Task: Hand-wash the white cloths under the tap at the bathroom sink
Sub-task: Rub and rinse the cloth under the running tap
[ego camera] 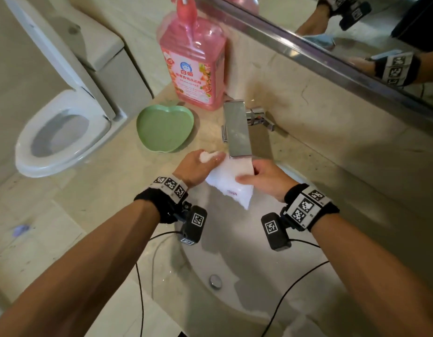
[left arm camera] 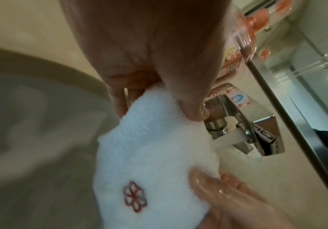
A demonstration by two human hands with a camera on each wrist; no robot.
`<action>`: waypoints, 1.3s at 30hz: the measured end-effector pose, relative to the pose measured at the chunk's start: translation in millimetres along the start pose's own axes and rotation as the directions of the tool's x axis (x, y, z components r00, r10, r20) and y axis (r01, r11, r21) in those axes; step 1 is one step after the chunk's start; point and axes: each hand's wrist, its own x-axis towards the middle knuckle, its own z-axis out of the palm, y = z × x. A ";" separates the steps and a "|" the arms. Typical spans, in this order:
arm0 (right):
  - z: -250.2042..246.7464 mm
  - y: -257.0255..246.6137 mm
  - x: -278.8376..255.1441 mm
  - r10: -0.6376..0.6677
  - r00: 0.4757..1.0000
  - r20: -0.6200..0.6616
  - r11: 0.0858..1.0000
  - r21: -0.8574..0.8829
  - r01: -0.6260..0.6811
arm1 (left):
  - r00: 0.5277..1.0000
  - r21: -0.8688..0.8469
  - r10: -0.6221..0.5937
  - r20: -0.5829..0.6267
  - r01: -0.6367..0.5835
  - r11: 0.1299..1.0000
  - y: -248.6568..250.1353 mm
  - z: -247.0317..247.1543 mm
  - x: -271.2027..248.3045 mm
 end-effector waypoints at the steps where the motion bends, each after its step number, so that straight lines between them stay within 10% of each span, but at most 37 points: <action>1: 3.5 0.1 0.3 -0.023 1.000 0.019 1.000 -0.018 0.023 | 1.000 -0.001 -0.007 -0.008 0.007 1.000 1.1 -2.1 -0.5; 6: 11.9 0.6 10.9 -0.034 0.996 -0.078 0.974 -0.228 0.016 | 0.973 0.190 -0.004 0.232 -0.042 0.981 10.4 -25.8 -3.0; 10: 3.3 -6.3 15.0 -0.049 0.997 -0.058 0.948 -0.317 0.028 | 0.988 0.449 -0.057 0.146 -0.014 0.894 -0.3 -25.4 -4.3; 21: -27.1 7.4 -6.6 -0.177 0.972 -0.154 0.938 -0.326 0.120 | 0.934 0.204 0.175 0.313 -0.246 0.948 -6.1 -10.5 -2.9; 27: -33.2 -1.2 -7.7 -0.236 0.966 -0.109 0.940 -0.278 0.198 | 0.906 0.117 0.007 0.423 -0.062 0.991 16.2 -10.0 -2.7; 32: -32.7 -4.1 -7.2 -0.165 0.977 -0.133 0.982 -0.120 0.149 | 0.968 0.502 0.100 0.230 -0.206 0.840 23.8 5.4 6.1; 39: -19.8 13.1 0.3 -0.090 0.993 -0.072 0.973 -0.220 0.072 | 0.910 0.645 0.199 0.364 -0.400 0.651 32.4 2.3 1.9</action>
